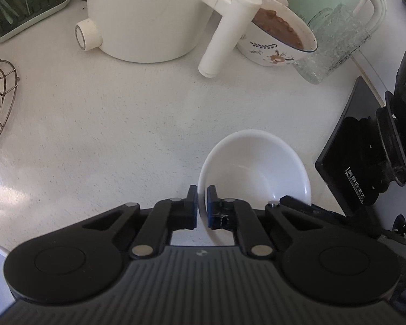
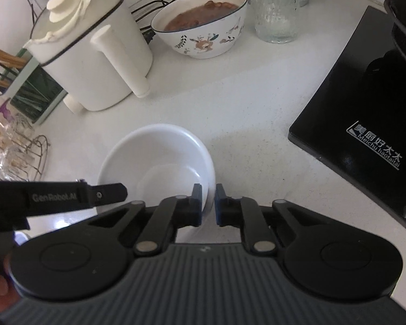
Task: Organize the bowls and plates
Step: 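Lift the white opaque bowl with both grippers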
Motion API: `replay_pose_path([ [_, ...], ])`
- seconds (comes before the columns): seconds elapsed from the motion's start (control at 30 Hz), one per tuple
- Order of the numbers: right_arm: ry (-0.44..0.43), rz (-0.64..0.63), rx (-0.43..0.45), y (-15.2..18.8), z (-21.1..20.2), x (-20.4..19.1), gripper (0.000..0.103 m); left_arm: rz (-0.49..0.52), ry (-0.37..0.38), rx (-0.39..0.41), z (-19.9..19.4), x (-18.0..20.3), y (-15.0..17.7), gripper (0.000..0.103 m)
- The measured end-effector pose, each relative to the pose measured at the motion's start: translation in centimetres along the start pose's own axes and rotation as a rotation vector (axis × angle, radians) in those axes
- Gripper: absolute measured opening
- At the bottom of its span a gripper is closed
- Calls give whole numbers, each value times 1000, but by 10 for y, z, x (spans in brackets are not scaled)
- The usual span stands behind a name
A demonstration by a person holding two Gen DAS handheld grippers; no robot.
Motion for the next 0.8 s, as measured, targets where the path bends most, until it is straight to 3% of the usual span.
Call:
replay_pose_path([
  [0.27, -24, 29, 22, 1, -19, -1, 12, -13, 20, 21, -21, 2, 3, 8],
  [0.43, -50, 32, 18, 3, -36, -8, 12, -85, 15, 33, -43, -1, 8, 8],
  [0.8, -96, 62, 29, -1, -71, -17, 12, -56, 34, 56, -72, -3, 6, 8],
])
Point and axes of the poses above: each gripper's, at about its wrist camera, not at the fingertips, and z roughly the way its jaws point, x to its right, y to its underside, the point moved 1 cm from there along z, roughly the way its jaws point, and after that the axes turned 9 degrees about z, right-handed, at the moved point
